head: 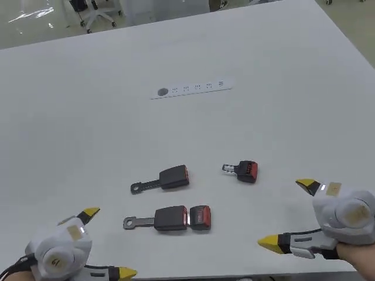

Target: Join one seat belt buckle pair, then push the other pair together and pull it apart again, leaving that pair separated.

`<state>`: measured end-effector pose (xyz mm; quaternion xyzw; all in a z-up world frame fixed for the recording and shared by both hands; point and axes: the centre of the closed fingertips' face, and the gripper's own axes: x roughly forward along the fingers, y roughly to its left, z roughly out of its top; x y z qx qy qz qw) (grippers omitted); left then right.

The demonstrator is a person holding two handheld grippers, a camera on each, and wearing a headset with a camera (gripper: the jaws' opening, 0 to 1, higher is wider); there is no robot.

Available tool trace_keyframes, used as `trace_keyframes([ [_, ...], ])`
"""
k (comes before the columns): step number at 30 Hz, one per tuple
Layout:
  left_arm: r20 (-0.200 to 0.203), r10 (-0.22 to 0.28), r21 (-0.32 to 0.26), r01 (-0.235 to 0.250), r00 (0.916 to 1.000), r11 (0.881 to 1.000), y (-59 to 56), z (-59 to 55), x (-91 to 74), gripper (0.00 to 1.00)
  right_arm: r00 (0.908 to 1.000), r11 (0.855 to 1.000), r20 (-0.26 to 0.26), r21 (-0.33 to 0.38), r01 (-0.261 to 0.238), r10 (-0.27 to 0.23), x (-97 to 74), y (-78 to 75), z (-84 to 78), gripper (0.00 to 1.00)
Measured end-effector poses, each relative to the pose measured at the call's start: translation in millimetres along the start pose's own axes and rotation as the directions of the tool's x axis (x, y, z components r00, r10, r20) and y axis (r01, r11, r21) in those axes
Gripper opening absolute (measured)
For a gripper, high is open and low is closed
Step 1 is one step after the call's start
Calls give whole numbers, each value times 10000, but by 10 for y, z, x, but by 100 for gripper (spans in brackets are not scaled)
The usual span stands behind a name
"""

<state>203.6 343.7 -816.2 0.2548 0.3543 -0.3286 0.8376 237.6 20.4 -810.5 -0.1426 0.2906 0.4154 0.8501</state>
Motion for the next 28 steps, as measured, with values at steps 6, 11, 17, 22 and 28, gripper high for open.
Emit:
trace_keyframes([
  [6, 128, 1, -98, 0, 9999, 10000, -34, 7, -12, 100, 10000, 9994, 27, -347, -5, 6, 1, 77, 45, 100],
  [11, 146, 47, -152, -45, 9999, 9999, -30, 5, -17, 100, 10000, 9993, 76, -365, 34, -31, 5, 80, 67, 100],
  [17, 233, 141, -199, -136, 9996, 9997, -15, 1, -25, 100, 9999, 9999, 84, -115, 103, -102, -4, 55, 59, 100],
  [22, 327, 241, -245, -233, 9992, 9994, 9, 13, -20, 100, 9998, 9997, 99, -157, 199, -197, -20, 40, 70, 100],
  [28, 255, 183, -197, -178, 9995, 9996, -20, -17, 18, 100, 9994, 9994, 27, 72, 337, -337, -17, 53, 16, 100],
])
